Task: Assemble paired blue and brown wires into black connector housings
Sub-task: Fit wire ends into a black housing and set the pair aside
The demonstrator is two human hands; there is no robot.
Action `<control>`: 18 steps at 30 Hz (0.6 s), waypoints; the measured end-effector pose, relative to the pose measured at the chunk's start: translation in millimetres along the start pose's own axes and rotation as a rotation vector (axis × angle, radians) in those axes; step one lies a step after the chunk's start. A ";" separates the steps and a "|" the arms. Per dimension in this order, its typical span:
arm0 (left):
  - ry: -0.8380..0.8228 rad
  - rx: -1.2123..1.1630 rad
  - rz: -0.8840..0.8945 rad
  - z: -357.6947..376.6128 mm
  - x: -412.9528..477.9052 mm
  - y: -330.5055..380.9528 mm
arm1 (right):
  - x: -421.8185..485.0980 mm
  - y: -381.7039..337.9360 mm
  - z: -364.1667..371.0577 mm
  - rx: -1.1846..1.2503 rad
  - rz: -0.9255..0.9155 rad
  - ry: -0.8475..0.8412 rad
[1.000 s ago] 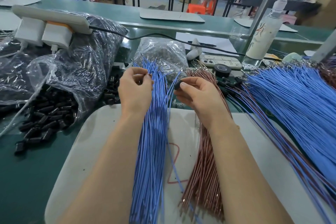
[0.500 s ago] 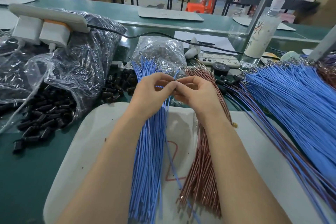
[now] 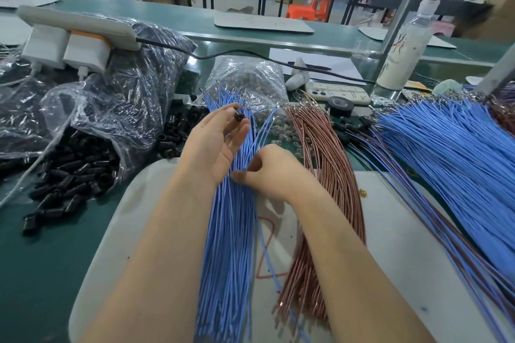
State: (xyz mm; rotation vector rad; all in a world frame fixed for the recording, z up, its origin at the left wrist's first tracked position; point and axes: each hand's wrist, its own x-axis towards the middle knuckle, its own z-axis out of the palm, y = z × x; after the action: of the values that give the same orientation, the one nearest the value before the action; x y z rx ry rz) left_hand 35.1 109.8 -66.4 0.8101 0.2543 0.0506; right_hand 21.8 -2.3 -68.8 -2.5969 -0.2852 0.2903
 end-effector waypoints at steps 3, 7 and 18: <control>-0.003 -0.028 0.015 -0.9 2.1 1.0 | 1.4 0.4 -2.0 0.090 0.036 -0.028; -0.006 -0.049 0.008 -0.4 2.1 0.7 | 1.7 3.3 0.0 0.206 0.068 -0.015; 0.031 -0.115 -0.004 -0.1 2.3 1.1 | 1.5 0.3 3.8 0.154 0.027 0.027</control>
State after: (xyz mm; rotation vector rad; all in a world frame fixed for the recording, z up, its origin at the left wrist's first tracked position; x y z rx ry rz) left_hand 37.4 110.9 -66.2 0.6945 0.2799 0.0737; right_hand 22.3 -0.4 -72.4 -2.4518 -0.2100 0.2757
